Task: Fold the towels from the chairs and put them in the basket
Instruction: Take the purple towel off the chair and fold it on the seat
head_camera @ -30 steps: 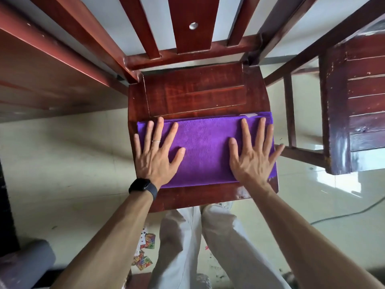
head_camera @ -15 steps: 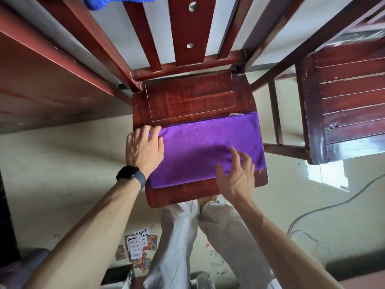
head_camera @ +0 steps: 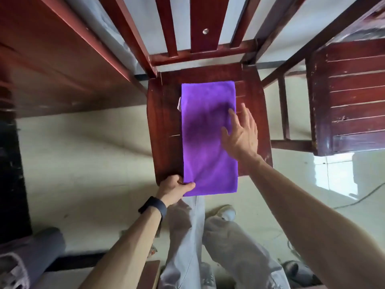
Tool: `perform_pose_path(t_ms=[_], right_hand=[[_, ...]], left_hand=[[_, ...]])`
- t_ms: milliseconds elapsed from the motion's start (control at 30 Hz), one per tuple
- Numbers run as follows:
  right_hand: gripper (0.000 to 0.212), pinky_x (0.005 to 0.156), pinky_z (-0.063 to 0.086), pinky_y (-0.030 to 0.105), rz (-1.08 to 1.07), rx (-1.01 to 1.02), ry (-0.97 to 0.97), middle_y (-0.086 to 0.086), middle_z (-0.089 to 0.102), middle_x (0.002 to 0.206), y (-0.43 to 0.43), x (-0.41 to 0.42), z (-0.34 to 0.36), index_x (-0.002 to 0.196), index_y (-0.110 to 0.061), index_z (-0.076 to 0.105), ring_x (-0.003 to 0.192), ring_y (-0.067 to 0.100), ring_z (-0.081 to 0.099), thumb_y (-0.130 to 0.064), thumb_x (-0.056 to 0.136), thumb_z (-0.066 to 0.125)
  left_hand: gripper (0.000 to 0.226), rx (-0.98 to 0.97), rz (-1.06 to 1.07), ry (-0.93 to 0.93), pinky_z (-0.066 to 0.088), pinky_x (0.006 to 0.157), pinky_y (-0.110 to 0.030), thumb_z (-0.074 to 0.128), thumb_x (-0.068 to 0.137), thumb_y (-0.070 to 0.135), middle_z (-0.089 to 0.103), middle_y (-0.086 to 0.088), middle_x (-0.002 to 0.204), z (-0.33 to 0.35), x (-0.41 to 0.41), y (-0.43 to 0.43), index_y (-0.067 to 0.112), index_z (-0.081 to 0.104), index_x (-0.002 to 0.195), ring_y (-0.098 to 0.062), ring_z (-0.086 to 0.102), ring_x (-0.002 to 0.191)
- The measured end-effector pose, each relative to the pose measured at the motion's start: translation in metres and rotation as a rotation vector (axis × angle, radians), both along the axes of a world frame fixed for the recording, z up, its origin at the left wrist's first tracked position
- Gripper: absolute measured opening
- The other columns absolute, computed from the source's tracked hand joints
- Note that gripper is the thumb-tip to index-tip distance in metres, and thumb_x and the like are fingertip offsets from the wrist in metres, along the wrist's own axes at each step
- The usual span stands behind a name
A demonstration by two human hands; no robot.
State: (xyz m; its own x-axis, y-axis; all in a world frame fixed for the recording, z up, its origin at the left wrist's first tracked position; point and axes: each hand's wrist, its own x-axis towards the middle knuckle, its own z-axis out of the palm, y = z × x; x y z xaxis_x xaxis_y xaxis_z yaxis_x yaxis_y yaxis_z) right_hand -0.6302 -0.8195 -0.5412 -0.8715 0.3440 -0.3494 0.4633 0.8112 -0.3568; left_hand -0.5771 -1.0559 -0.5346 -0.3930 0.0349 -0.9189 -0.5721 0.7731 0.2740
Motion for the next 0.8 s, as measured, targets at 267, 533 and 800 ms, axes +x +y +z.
perform_pose_path(t_ms=[267,533,800], right_hand=[[0.028,0.069,0.044,0.036,-0.910,-0.627,-0.213,-0.003,0.056,0.082,-0.037,0.153,0.003,0.086,-0.021,0.056,0.081,0.024,0.051,-0.044,0.082,0.072],[0.011,0.076,0.058,0.043,-0.864,-0.858,-0.186,0.004,0.072,0.081,-0.026,0.171,-0.005,0.086,-0.020,0.065,0.074,0.019,0.070,-0.027,0.092,0.071],[0.029,0.066,0.059,0.033,-0.704,-0.770,-0.172,0.010,0.076,0.082,-0.027,0.235,0.045,0.120,-0.019,0.049,0.069,0.014,0.074,-0.020,0.096,0.065]], left_hand=[[0.026,-0.048,0.296,0.177,0.042,0.069,-0.028,0.073,0.084,0.040,0.070,0.001,0.079,-0.001,0.052,0.013,0.021,0.058,0.078,-0.024,0.067,0.082],[0.019,0.118,0.646,0.266,0.044,0.048,-0.010,0.071,0.090,0.024,0.070,-0.002,0.088,0.010,0.075,0.008,0.014,0.063,0.103,-0.019,0.068,0.071],[0.035,0.070,0.560,0.241,0.051,0.063,-0.028,0.069,0.089,0.024,0.072,-0.007,0.096,0.043,0.121,-0.002,0.036,0.050,0.116,-0.024,0.074,0.072]])
